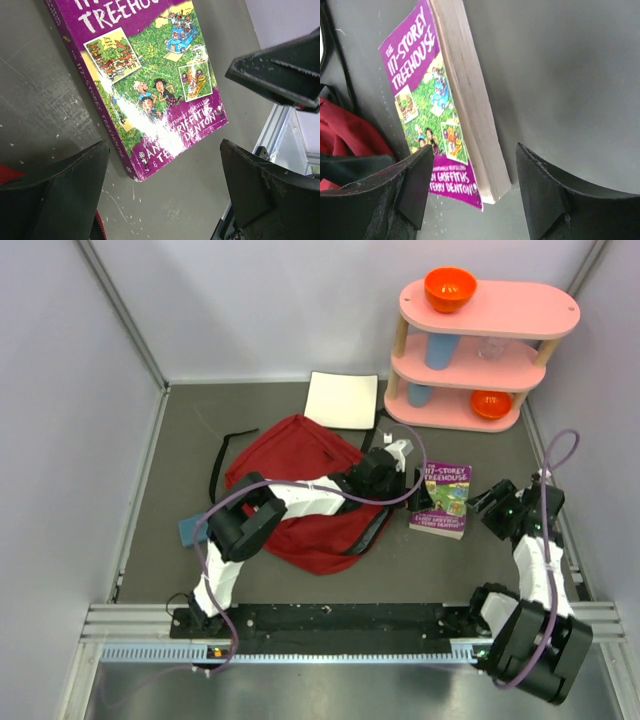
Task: Pack the student bag
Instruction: Pick up the book from the center of the board.
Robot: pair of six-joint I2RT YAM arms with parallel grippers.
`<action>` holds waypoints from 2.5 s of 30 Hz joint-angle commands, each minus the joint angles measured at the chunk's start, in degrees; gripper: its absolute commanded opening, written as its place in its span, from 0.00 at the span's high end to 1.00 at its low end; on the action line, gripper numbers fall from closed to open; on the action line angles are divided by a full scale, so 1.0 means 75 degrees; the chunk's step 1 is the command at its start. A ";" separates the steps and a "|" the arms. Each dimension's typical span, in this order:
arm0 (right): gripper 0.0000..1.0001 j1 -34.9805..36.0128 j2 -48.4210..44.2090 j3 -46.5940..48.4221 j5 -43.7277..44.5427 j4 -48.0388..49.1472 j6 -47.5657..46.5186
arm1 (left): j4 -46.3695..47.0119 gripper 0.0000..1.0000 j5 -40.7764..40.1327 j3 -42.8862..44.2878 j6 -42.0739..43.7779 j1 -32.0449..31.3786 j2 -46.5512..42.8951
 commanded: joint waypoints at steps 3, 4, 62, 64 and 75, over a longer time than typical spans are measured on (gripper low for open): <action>0.35 0.0055 0.1778 0.0481 -0.0343 0.1646 0.0110 | 0.0483 0.04 0.0276 0.0457 -0.0264 0.0037 0.0330; 0.37 0.0055 0.2071 0.0528 -0.0612 0.1777 0.0168 | 0.0483 0.04 0.0322 0.0504 -0.0311 0.0037 0.0435; 1.00 0.0266 0.0962 0.0399 -0.1717 0.1194 0.0040 | 0.1083 0.16 0.1156 0.0306 -0.0477 0.0049 -0.0228; 1.00 0.0266 0.0412 0.0528 -0.1634 0.0948 0.0145 | 0.0940 0.11 0.0758 0.0130 -0.0312 0.0072 -0.0628; 1.00 0.0266 -0.1991 0.0201 -0.3589 0.1624 0.2019 | 0.0494 0.02 -0.1013 -0.2365 0.0158 0.0306 -0.3863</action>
